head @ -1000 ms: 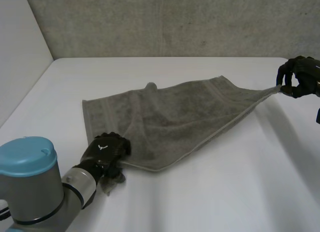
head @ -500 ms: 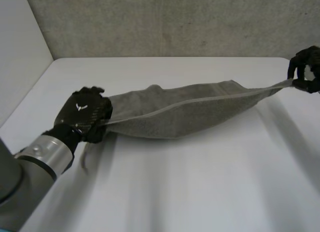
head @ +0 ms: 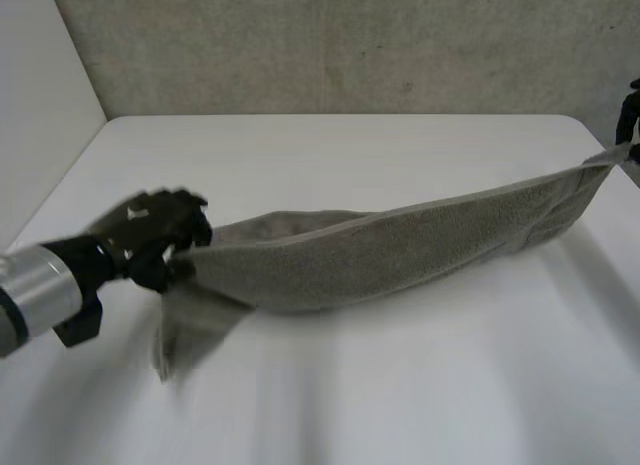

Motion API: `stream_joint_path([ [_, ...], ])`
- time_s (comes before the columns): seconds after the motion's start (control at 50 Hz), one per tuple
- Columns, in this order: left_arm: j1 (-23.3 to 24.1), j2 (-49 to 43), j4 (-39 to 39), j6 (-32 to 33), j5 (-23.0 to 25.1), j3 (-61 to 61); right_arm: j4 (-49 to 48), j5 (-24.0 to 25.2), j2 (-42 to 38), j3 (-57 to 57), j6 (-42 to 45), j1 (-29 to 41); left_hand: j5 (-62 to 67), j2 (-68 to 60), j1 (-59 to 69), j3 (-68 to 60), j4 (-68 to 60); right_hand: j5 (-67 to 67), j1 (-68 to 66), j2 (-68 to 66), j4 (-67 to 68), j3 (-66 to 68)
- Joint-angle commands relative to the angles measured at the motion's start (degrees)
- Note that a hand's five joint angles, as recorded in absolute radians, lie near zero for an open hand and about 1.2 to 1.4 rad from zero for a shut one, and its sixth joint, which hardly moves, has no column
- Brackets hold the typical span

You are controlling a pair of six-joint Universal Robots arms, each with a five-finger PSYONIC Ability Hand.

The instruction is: Fold the towel.

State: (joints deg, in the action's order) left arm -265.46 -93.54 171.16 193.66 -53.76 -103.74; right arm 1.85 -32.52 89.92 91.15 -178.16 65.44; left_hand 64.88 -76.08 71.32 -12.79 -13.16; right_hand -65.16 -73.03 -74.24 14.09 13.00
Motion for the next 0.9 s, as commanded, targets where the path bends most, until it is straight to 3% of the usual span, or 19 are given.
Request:
stream_joint_path([
  [0.02, 0.30, -5.95, 0.58, 6.12, -3.36, -2.69, 0.09, -2.55, -3.79, 0.00, 3.44, 0.22, 3.80, -2.60, 7.36, 2.79, 3.16, -4.84, -6.97, -5.76, -4.09, -3.00],
  [0.24, 0.38, -4.37, 0.75, 6.21, -3.80, -0.58, 0.00, -1.84, -4.75, 0.08, 5.46, 0.92, 2.28, -1.08, 5.85, 2.79, 3.16, -4.84, -6.97, -5.76, -4.09, -3.00],
  [0.34, 1.00, -6.13, 0.75, 5.41, -3.54, 3.99, -3.08, -2.72, -9.06, -1.32, 6.07, 7.51, 2.28, -1.08, 5.85, 2.79, 3.16, -4.84, -6.97, -5.76, -4.09, -3.00],
  [0.44, 2.93, -13.07, 0.23, 5.24, -3.54, 9.79, -8.26, -9.56, -15.37, -3.78, 6.25, 13.65, 2.28, -1.08, 5.85, 2.79, 3.16, -4.84, -6.97, -5.76, -4.09, -3.00],
  [0.56, 6.01, -19.58, -1.79, 5.68, -4.07, 14.89, -8.70, -10.90, -19.17, -5.45, 6.51, 16.12, 2.28, -1.08, 5.85, 2.79, 3.16, -4.84, -6.97, -5.76, -4.09, -3.00],
  [0.58, 5.92, -20.27, -2.32, 5.68, -3.98, 15.23, -8.70, -10.81, -20.30, -5.89, 7.04, 16.65, 2.45, -1.25, 6.01, 2.79, 3.16, 5.26, 3.13, 4.34, -4.09, -3.00],
  [0.6, 5.83, -20.63, -2.67, 5.76, -3.72, 15.33, -8.44, -10.72, -21.44, -6.24, 8.17, 17.26, 2.28, -1.09, 5.85, 2.79, 3.16, 27.18, 25.04, 26.25, -4.09, -3.00],
  [0.62, 5.83, -20.63, -2.67, 5.77, -3.72, 15.33, -8.44, -10.72, -21.45, -6.24, 8.18, 17.27, 2.28, -1.08, 5.85, 2.79, 3.16, 27.39, 25.26, 26.47, -4.09, -3.00],
  [0.64, 5.83, -20.63, -2.67, 5.77, -3.63, 15.24, -8.09, -10.72, -22.32, -6.68, 9.66, 18.22, 2.28, -1.08, 5.85, 2.79, 3.16, 36.89, 34.76, 35.97, -4.09, -3.00],
  [0.7, 5.66, -20.63, -2.67, 5.77, -3.54, 14.80, -7.13, -10.63, -24.17, -7.82, 12.65, 19.90, 2.12, -0.92, 5.68, 2.79, 3.16, 48.69, 46.56, 47.77, -4.09, -3.00],
  [0.82, 5.83, -20.63, -2.67, 5.94, -3.54, 14.10, -3.52, -11.78, -29.10, -13.19, 14.51, 21.05, 1.61, -0.41, 5.17, 2.79, 3.16, 53.81, 51.68, 52.88, -4.09, -3.00],
  [0.9, 6.27, -19.93, -2.76, 5.94, -3.72, 13.92, 1.04, -15.37, -34.79, -20.63, 14.77, 22.98, 0.60, 0.60, 4.16, 2.79, 3.16, 55.15, 53.02, 54.22, -4.09, -3.00],
])
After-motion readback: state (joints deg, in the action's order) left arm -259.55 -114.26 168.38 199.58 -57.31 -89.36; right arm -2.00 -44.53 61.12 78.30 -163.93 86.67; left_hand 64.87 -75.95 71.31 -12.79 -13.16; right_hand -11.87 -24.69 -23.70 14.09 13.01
